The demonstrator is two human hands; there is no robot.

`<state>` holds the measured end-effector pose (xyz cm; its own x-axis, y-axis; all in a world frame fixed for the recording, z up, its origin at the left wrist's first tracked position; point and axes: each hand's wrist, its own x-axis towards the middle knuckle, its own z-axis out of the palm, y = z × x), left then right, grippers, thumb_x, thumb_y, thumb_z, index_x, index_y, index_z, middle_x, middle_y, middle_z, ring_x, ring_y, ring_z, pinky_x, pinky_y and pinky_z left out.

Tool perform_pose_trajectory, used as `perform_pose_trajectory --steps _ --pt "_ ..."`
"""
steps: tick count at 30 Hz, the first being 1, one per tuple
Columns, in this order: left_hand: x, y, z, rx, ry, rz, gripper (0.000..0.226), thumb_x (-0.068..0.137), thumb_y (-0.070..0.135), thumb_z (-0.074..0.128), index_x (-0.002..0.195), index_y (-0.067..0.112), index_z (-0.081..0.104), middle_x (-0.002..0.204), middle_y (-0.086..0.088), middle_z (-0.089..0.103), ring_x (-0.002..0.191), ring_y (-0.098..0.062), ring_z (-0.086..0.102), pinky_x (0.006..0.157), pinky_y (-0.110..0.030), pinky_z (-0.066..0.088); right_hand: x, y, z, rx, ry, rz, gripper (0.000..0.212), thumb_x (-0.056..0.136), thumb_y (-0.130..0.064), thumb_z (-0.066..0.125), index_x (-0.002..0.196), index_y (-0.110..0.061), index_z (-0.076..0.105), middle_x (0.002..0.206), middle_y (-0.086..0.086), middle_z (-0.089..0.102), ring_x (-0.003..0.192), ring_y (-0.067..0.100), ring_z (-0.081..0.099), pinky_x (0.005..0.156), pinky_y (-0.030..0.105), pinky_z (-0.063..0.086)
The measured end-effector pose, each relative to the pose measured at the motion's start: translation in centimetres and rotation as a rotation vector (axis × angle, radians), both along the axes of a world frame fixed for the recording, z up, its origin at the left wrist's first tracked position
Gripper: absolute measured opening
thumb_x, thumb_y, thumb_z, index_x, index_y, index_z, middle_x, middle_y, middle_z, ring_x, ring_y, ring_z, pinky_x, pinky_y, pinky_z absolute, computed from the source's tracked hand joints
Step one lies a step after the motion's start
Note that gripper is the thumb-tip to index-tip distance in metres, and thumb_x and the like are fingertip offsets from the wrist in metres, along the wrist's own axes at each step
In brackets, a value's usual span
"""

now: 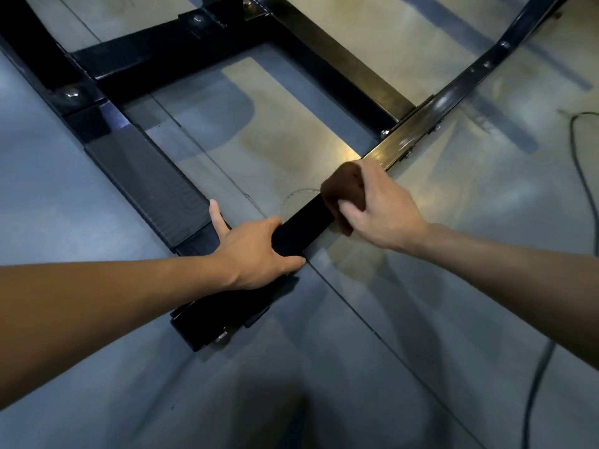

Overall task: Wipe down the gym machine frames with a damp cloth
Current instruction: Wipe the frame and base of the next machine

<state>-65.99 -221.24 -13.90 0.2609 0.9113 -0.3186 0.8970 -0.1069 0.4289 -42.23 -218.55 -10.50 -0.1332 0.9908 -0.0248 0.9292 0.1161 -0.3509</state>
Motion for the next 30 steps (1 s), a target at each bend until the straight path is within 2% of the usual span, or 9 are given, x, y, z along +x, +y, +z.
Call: perform_pose_trajectory --steps 5,8,11,15,18,21,23,26,30 --pt "0.0 -0.2 -0.1 0.009 -0.017 0.000 0.052 0.084 0.076 0.056 0.105 0.028 0.055 0.070 0.007 0.067 0.093 -0.015 0.068 0.109 -0.062 -0.032 1.9 3.6 0.9 0.015 0.093 -0.367 0.064 0.095 -0.038 0.062 0.149 -0.018 0.034 0.138 0.007 0.055 0.116 0.033 0.061 0.097 0.047 0.053" --pt "0.0 -0.1 0.0 0.002 -0.013 -0.005 0.051 0.084 0.075 0.055 0.104 0.028 0.055 0.071 0.007 0.067 0.093 -0.015 0.068 0.109 -0.062 -0.032 -0.1 3.6 0.6 0.027 0.162 -0.271 0.067 0.095 -0.036 0.068 0.148 -0.019 0.032 0.139 0.007 0.054 0.117 0.033 0.061 0.096 0.039 0.051" --pt "0.1 0.0 0.0 -0.007 -0.014 -0.004 0.048 0.083 0.075 0.057 0.098 0.028 0.054 0.071 0.008 0.067 0.092 -0.014 0.068 0.109 -0.063 -0.032 -0.8 0.8 -0.4 0.006 0.095 -0.144 0.065 0.092 -0.035 0.067 0.147 -0.024 0.033 0.139 0.003 0.054 0.113 0.031 0.061 0.087 0.033 0.043" --pt "0.1 0.0 -0.1 -0.006 -0.022 0.002 0.043 0.082 0.072 0.060 0.089 0.030 0.050 0.069 0.008 0.064 0.088 -0.014 0.066 0.110 -0.064 -0.029 1.9 1.2 0.0 0.032 0.010 -0.258 0.063 0.094 -0.037 0.061 0.148 -0.024 0.032 0.141 0.005 0.054 0.114 0.035 0.062 0.094 0.041 0.048" --pt "0.2 0.0 -0.1 0.019 -0.028 0.003 0.043 0.082 0.071 0.060 0.088 0.029 0.051 0.067 0.008 0.064 0.084 -0.013 0.066 0.111 -0.064 -0.029 2.1 3.7 0.3 0.049 0.095 -0.367 0.064 0.097 -0.035 0.060 0.150 -0.016 0.030 0.147 0.010 0.046 0.121 0.036 0.058 0.101 0.050 0.050" --pt "0.1 -0.1 -0.2 0.025 -0.029 0.001 0.042 0.082 0.071 0.060 0.088 0.029 0.052 0.067 0.007 0.065 0.084 -0.012 0.067 0.111 -0.063 -0.030 0.7 2.9 -0.3 0.059 0.138 -0.225 0.062 0.095 -0.032 0.065 0.147 -0.018 0.035 0.144 0.008 0.048 0.121 0.032 0.058 0.099 0.043 0.049" --pt "0.1 -0.1 -0.3 0.031 -0.035 0.007 0.042 0.082 0.071 0.060 0.088 0.030 0.051 0.065 0.007 0.064 0.083 -0.011 0.067 0.111 -0.063 -0.029 1.1 1.2 -0.6 0.035 0.064 -0.166 0.060 0.091 -0.034 0.064 0.144 -0.025 0.035 0.140 0.003 0.051 0.113 0.030 0.060 0.092 0.040 0.047" --pt "0.1 -0.1 -0.4 0.022 -0.022 0.001 0.044 0.082 0.072 0.057 0.091 0.029 0.052 0.067 0.008 0.065 0.085 -0.011 0.066 0.110 -0.064 -0.029 3.4 1.5 -0.5 0.057 -0.016 -0.291 0.060 0.093 -0.037 0.060 0.145 -0.025 0.033 0.142 0.005 0.053 0.114 0.034 0.061 0.092 0.040 0.045" --pt "0.2 0.0 -0.4 0.026 -0.025 -0.003 0.045 0.083 0.071 0.056 0.091 0.027 0.052 0.070 0.008 0.064 0.085 -0.011 0.064 0.110 -0.065 -0.028 3.8 4.6 0.1 0.093 0.145 -0.428 0.062 0.097 -0.030 0.062 0.150 -0.013 0.035 0.145 0.012 0.048 0.123 0.032 0.057 0.094 0.030 0.040"
